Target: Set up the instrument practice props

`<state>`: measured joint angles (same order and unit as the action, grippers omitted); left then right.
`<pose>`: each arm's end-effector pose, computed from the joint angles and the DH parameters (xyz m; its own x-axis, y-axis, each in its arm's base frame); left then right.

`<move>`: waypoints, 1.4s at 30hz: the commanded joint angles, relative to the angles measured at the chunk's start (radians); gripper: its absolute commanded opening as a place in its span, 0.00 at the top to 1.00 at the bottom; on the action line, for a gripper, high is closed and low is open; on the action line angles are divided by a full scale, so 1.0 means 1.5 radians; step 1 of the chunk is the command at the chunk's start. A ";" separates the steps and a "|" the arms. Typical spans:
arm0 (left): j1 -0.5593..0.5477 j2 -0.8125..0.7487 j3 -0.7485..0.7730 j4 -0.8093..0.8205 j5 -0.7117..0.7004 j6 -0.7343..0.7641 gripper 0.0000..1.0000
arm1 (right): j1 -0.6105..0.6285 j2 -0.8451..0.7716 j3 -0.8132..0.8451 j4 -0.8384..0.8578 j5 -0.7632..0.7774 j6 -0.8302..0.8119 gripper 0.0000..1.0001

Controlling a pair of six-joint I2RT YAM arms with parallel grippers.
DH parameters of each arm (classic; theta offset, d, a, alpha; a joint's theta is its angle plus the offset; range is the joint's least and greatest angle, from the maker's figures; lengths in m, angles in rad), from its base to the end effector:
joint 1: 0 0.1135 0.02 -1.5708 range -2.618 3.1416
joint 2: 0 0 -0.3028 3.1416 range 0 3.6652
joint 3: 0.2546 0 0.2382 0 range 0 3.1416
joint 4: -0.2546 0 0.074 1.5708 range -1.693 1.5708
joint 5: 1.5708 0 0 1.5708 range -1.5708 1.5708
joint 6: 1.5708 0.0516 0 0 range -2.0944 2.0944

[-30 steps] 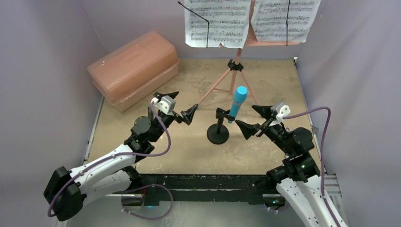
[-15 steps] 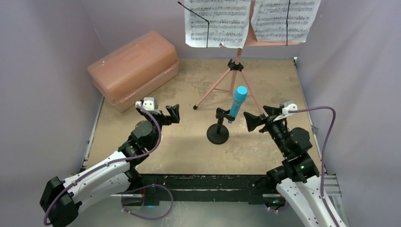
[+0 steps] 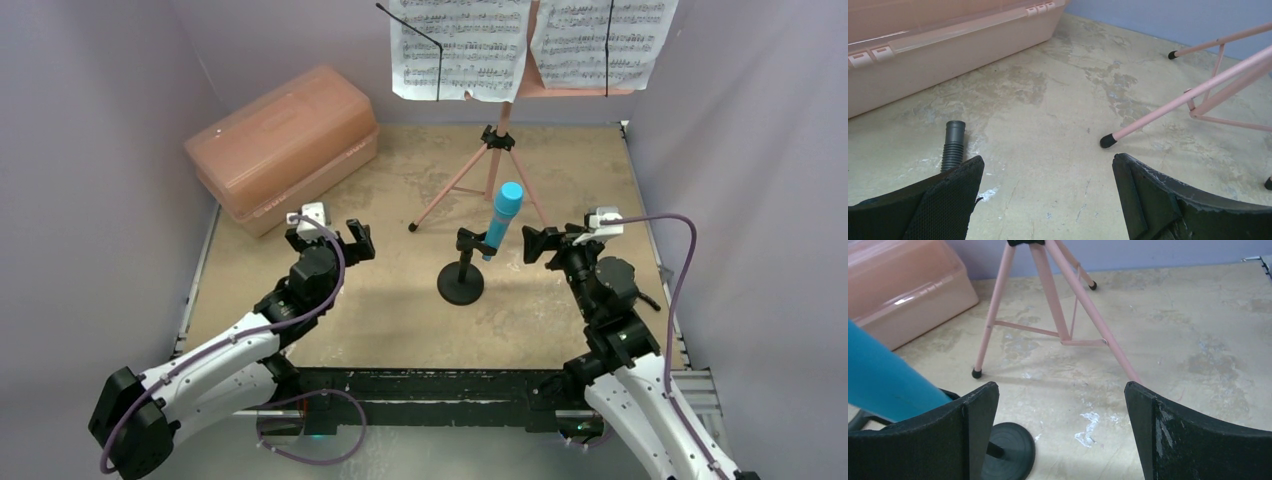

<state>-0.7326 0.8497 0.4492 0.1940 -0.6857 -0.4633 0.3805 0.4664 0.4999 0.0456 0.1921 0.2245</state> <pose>0.1462 -0.0876 0.2829 -0.1618 -0.3197 -0.9336 -0.0172 0.9468 -0.3213 0.0985 0.0288 0.3272 0.0297 0.2472 -0.9685 -0.1995 0.9509 0.2366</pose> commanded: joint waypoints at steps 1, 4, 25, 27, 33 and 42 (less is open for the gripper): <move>0.033 0.020 0.014 0.027 0.047 0.018 0.00 | 0.002 0.022 -0.032 0.082 0.064 -0.011 0.02; 0.073 0.045 0.012 0.036 0.104 0.045 0.00 | 0.001 0.042 -0.059 0.127 0.086 -0.015 0.02; 0.368 0.181 -0.144 0.344 0.275 0.282 0.01 | -0.139 0.393 -0.237 0.684 0.130 -0.065 0.02; 0.380 0.230 -0.170 0.441 0.279 0.285 0.01 | -0.141 0.420 -0.247 0.738 0.128 -0.081 0.02; 0.392 0.383 -0.160 0.640 0.321 0.328 0.01 | -0.147 0.510 -0.246 0.885 0.074 -0.127 0.02; 0.428 0.525 -0.122 0.702 0.345 0.316 0.00 | -0.194 0.678 -0.184 0.974 -0.041 -0.171 0.02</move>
<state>-0.1055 1.6203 0.2234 1.1748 -0.1871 0.0135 0.1215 1.4284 0.1600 1.4010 0.2199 0.0097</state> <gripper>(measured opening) 0.994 0.980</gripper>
